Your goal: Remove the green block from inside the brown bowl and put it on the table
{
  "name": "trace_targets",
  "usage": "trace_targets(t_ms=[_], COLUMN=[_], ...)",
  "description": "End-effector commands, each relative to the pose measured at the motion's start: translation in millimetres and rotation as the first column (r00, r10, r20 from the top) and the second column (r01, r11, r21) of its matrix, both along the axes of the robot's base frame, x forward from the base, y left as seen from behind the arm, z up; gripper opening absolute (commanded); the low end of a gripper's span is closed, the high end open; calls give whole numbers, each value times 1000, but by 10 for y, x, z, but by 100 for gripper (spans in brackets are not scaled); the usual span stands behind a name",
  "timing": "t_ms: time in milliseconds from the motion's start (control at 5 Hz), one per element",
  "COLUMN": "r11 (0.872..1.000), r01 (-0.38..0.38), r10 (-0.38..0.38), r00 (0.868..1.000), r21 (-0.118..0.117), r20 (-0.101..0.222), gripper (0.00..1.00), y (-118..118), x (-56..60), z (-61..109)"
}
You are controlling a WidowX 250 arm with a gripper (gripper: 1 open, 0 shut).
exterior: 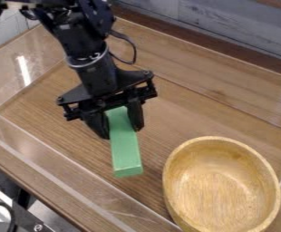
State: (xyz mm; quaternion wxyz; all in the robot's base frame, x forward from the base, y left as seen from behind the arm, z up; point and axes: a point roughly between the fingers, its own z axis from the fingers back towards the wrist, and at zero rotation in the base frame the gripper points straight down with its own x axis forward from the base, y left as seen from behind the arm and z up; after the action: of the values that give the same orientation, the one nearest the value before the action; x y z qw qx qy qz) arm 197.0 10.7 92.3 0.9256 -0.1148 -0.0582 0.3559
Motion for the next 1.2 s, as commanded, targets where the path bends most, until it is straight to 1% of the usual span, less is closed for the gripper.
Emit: trace_targets(t_ms=[0, 200, 1000], r11=[1000, 1000, 1000], r01=[-9, -5, -1], r10=[9, 5, 1], r00=[999, 999, 999], r21=[4, 4, -11], r20=[31, 37, 36], gripper=[0, 0, 0], y=[44, 49, 129], x=[53, 59, 85], z=[67, 75, 5])
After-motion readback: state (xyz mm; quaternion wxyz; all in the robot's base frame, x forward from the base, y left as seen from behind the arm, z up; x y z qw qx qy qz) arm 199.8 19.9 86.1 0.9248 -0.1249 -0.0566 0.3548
